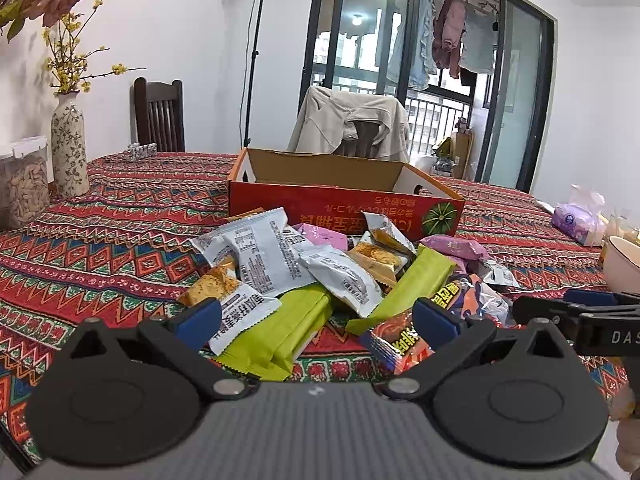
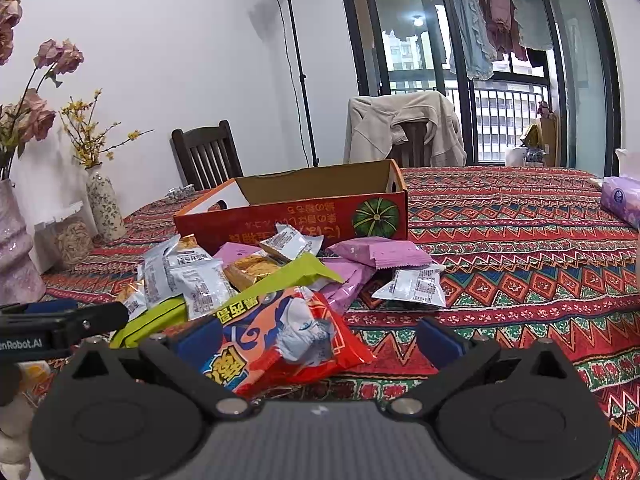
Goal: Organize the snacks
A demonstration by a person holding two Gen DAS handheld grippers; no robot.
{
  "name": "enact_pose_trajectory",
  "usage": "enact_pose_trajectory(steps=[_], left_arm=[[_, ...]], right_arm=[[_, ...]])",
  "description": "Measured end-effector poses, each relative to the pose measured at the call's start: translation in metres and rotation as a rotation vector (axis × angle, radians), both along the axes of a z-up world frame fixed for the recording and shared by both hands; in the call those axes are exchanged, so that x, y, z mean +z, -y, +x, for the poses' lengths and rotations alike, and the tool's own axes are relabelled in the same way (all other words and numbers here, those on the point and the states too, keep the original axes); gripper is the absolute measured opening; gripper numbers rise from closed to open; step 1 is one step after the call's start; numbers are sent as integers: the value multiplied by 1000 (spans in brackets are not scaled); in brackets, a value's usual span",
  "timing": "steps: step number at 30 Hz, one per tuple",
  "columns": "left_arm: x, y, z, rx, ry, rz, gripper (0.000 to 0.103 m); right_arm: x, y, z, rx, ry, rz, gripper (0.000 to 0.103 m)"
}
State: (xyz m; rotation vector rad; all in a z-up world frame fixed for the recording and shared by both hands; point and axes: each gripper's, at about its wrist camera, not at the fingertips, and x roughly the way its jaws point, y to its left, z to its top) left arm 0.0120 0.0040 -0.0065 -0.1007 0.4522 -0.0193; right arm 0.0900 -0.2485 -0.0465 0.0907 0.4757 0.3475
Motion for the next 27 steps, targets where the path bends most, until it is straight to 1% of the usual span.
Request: enact_pose_trajectory(steps=[7,17,27], left_arm=[[0,1,-3,-10,22,-11,103],[-1,-3,-3,-12,21,-40,103],[-1,-3,-4,-13,20,-42,103]], right_arm=[[-1,1,0,0,-1,3,103],[-1,2,0,0,0,3,103],[-2,2,0,-1,-1,3,103]])
